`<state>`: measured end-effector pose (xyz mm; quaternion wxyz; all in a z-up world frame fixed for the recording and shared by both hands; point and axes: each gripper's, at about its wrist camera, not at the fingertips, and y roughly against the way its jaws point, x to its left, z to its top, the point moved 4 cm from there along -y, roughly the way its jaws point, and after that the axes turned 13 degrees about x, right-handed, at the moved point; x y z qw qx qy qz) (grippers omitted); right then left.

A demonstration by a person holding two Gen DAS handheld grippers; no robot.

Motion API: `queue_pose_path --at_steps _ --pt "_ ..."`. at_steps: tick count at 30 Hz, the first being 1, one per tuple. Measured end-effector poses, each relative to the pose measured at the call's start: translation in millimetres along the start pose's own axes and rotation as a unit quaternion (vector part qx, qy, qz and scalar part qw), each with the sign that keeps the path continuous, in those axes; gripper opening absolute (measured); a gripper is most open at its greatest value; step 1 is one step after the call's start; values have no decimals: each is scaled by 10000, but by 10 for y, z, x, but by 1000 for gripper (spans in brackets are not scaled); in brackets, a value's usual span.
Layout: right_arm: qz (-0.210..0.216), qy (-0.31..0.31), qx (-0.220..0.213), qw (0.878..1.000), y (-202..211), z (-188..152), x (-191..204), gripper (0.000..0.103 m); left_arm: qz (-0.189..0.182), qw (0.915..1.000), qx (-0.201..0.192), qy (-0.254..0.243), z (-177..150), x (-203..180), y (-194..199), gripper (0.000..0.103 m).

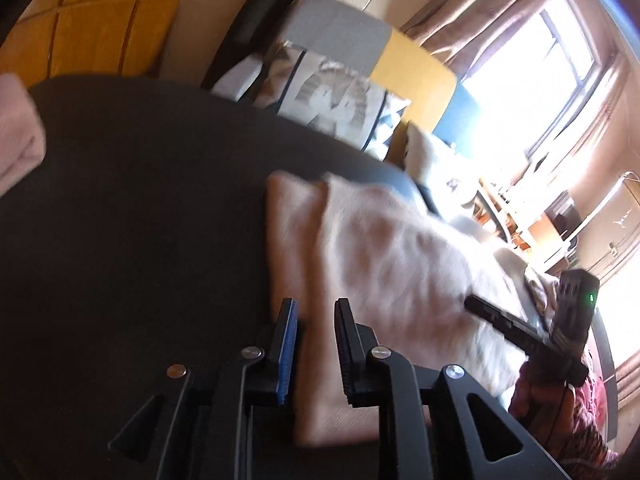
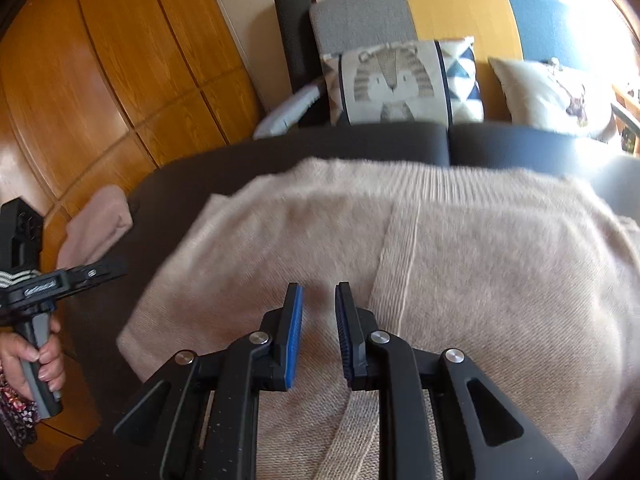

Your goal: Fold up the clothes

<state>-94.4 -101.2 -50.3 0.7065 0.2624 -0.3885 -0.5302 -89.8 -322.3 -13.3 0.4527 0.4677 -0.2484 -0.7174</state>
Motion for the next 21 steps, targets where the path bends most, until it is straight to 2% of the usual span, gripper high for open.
queue_pose_path --at_steps 3,7,11,16,17,21 --pt "-280 -19 -85 9996 106 95 -98 37 121 9992 32 -374 214 -330 -197 21" --pt "-356 -419 -7 9985 121 214 -454 37 326 9955 168 -872 467 -712 -528 21" --pt "-361 -860 274 9953 52 302 -857 37 611 9903 276 -1213 559 -1009 -930 21" --pt "-209 -1036 260 9941 25 244 -1077 37 1206 9796 357 -1567 531 -1111 -1269 21" --pt "-166 -1048 239 9941 25 230 -1103 37 1173 9794 216 -1628 498 -1101 -1274 22" --pt "150 -1235 1 9922 280 178 -1192 37 1002 9819 61 -1606 399 -1021 -1264 23"
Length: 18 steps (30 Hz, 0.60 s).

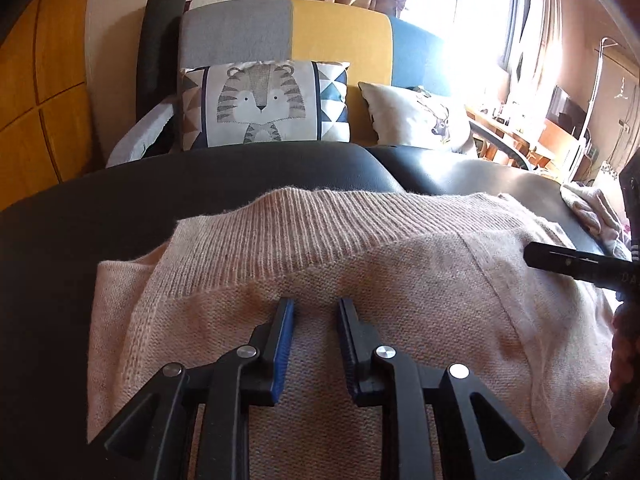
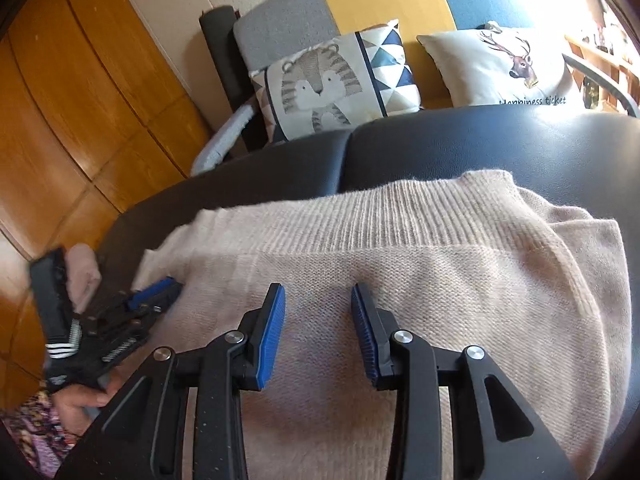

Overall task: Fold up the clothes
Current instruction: 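Grasp the sweater side edge with the right gripper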

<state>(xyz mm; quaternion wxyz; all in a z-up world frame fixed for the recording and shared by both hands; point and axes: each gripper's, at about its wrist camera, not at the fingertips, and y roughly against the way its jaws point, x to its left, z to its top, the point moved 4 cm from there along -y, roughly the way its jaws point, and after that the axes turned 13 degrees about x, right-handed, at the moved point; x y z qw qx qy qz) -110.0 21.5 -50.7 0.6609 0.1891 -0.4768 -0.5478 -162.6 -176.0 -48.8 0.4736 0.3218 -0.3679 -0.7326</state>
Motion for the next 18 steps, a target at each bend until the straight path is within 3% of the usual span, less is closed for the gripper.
queue_pose_path --at_steps 1,3,4,9,12,18 --pt "52 -137 -102 9998 113 -8 -76 39 -64 10000 -17 31 -2 15 -11 23" --pt "142 -467 -277 9984 348 -41 -284 59 -173 9998 -48 86 -6 43 -29 23" --pt "215 -643 -328 9972 464 -73 -411 61 -217 9997 -60 108 -8 54 -37 23" --pt "317 -1593 -267 9864 846 -291 -1135 62 -249 9996 -85 120 -7 55 -61 23" --pt "247 -2221 -15 9747 868 -431 -1528 62 -244 9996 -89 112 -8 55 -66 23" --pt "399 -2591 38 9650 828 -603 -1772 63 -153 9998 -98 57 -17 35 -65 23"
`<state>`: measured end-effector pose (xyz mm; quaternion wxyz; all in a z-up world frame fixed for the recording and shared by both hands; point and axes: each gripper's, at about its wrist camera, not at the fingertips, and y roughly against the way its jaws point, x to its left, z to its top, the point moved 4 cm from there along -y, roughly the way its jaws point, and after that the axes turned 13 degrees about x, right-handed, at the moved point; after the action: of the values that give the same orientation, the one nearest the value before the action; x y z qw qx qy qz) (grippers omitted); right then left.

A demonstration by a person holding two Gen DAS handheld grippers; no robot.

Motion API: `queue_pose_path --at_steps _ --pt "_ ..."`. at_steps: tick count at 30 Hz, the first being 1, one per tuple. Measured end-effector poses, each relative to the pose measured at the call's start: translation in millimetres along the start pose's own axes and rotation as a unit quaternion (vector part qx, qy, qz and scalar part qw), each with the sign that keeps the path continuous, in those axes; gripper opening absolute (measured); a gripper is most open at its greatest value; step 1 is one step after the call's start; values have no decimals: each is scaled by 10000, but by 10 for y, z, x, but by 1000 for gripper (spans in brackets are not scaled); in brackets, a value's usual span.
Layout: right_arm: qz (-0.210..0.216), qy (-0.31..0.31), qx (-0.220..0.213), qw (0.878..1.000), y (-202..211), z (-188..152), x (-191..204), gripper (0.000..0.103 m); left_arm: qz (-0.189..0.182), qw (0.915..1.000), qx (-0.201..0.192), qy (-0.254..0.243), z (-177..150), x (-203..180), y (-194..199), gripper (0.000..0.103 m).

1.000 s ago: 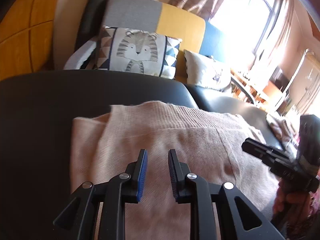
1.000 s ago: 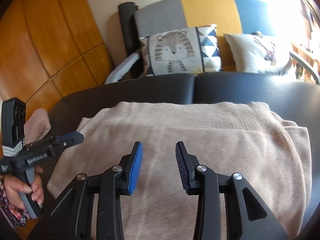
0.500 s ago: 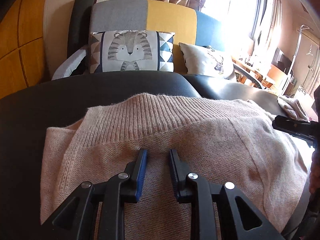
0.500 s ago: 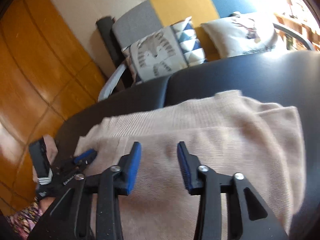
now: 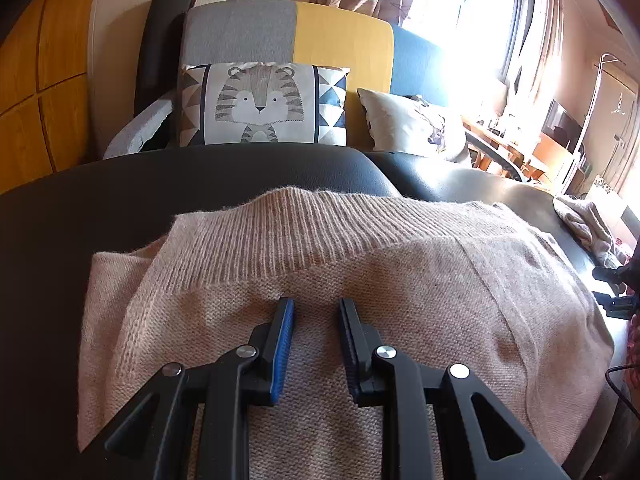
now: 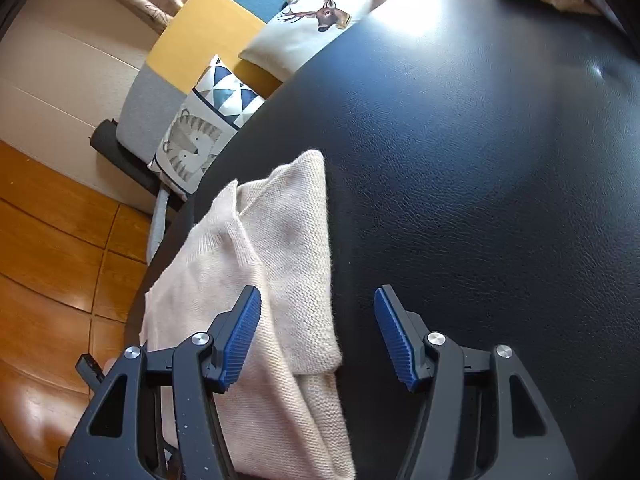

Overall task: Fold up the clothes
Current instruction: 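Grasp the sweater side edge with the right gripper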

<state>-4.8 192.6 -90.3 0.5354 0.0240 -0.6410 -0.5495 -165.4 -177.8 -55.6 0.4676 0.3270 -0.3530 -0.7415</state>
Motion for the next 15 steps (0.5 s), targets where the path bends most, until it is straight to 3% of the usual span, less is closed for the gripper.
queue_pose_path --at_steps 7,9,15 --pt "232 334 274 9988 -167 -10 148 63 53 10000 -13 -31 -6 -14 -9 23" --pt "190 440 253 9985 -197 -16 200 71 75 10000 -16 -42 -10 -20 -12 23" --pt "221 718 220 9969 -326 -28 344 75 183 9998 -26 -95 -26 -51 -18 23"
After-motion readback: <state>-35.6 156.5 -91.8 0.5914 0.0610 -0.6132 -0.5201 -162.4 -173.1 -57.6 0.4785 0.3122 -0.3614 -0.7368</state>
